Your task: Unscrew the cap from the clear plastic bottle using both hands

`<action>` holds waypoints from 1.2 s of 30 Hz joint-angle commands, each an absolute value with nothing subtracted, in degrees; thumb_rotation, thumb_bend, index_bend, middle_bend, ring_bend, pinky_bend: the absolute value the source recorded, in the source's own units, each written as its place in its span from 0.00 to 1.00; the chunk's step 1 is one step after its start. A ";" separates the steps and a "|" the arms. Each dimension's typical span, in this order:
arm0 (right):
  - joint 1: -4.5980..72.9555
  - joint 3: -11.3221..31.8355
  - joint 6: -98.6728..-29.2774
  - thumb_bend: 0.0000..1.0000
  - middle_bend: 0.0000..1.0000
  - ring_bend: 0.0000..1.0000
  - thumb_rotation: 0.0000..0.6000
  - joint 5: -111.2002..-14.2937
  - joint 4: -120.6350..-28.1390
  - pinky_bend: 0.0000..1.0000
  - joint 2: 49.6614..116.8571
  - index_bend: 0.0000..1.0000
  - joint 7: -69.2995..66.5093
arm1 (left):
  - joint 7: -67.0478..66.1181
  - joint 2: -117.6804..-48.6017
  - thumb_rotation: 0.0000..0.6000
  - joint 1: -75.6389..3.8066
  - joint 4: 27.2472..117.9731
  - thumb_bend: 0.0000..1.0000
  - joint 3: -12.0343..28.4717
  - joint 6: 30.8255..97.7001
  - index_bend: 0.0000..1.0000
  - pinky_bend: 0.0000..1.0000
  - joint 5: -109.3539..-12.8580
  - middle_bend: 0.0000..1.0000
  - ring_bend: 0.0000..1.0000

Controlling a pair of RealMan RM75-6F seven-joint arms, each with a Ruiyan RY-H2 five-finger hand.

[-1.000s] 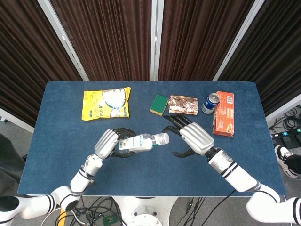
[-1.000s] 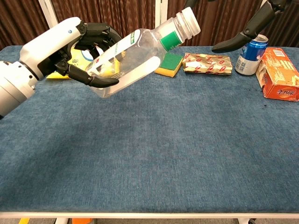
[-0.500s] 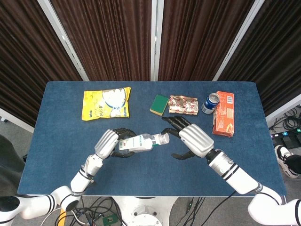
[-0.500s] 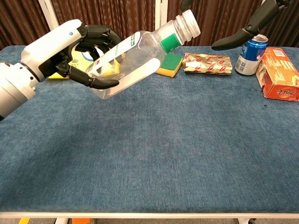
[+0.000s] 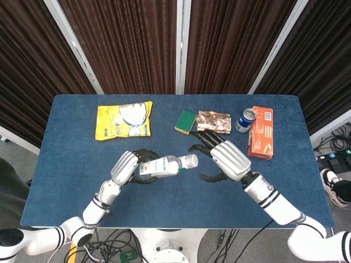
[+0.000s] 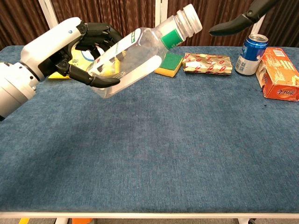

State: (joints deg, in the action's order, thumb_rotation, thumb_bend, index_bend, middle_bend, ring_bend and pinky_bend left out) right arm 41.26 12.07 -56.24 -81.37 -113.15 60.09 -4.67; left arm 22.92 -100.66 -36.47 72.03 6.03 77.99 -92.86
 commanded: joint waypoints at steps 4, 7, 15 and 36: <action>41.55 12.29 -57.13 0.16 0.06 0.00 1.00 -81.43 -111.76 0.00 62.23 0.31 -2.88 | 23.04 -100.71 1.00 -36.37 72.25 0.35 6.07 78.27 0.50 0.53 -92.96 0.49 0.42; 41.66 12.41 -57.46 0.17 0.07 0.00 1.00 -81.24 -111.57 0.00 62.83 0.33 -1.84 | 23.18 -100.62 1.00 -36.32 72.53 0.35 6.15 78.39 0.50 0.53 -92.94 0.49 0.42; 41.61 12.50 -58.43 0.17 0.08 0.00 1.00 -80.98 -111.19 0.00 63.96 0.35 -0.04 | 23.62 -100.11 1.00 -36.23 73.58 0.35 6.16 78.39 0.50 0.53 -92.90 0.49 0.42; 41.57 12.99 -59.17 0.21 0.11 0.00 1.00 -79.96 -111.33 0.00 64.51 0.41 1.37 | 23.51 -99.93 1.00 -36.12 73.70 0.35 5.99 78.48 0.50 0.53 -93.21 0.49 0.42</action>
State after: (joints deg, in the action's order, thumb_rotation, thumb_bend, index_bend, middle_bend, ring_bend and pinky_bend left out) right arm 41.56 13.00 -59.19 -79.99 -111.33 64.50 1.35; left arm 23.50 -99.93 -36.12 73.69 5.99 78.48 -93.21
